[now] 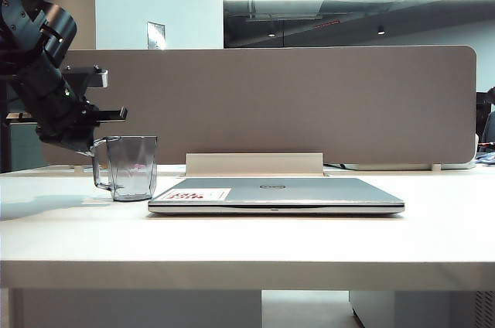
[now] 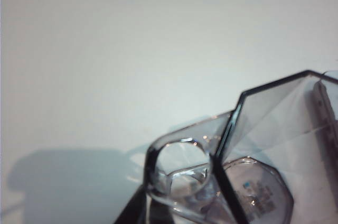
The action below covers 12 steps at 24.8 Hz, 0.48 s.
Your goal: Pick up the water cup and place it on the left side of the laptop.
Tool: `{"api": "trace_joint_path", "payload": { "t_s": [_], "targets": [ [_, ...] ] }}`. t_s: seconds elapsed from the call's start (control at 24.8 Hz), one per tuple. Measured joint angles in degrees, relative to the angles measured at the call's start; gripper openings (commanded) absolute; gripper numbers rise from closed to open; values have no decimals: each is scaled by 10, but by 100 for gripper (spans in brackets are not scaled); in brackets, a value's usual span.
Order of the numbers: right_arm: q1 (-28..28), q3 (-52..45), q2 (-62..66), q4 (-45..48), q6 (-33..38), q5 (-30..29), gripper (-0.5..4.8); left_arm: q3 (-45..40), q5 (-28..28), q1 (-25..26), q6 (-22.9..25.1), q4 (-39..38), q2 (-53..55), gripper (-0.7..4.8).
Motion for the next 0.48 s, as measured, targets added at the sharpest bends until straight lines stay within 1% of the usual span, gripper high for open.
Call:
{"api": "trace_joint_path", "payload": {
  "t_s": [0.48],
  "targets": [
    [0, 0, 0, 0, 0, 0, -1, 0, -2, 0, 1, -16, 14, -4]
  ]
}}
